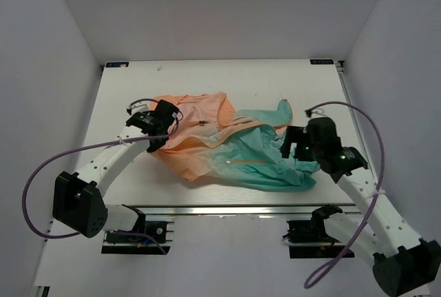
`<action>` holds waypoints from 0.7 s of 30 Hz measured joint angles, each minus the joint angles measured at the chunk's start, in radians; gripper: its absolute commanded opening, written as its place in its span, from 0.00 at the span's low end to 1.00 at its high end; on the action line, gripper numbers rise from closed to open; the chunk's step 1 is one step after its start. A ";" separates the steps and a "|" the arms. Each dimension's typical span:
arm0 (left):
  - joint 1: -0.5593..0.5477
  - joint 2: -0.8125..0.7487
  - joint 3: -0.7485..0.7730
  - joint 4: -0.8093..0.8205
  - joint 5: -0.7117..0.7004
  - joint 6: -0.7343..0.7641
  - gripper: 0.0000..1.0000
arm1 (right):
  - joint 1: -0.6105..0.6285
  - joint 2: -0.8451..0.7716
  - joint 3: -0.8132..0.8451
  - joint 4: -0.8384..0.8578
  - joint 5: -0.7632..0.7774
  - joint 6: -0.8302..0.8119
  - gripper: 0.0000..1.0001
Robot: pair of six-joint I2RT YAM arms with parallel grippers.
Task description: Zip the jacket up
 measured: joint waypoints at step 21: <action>0.157 0.072 -0.038 0.005 -0.009 -0.044 0.01 | 0.273 0.438 0.065 0.040 0.240 0.238 0.00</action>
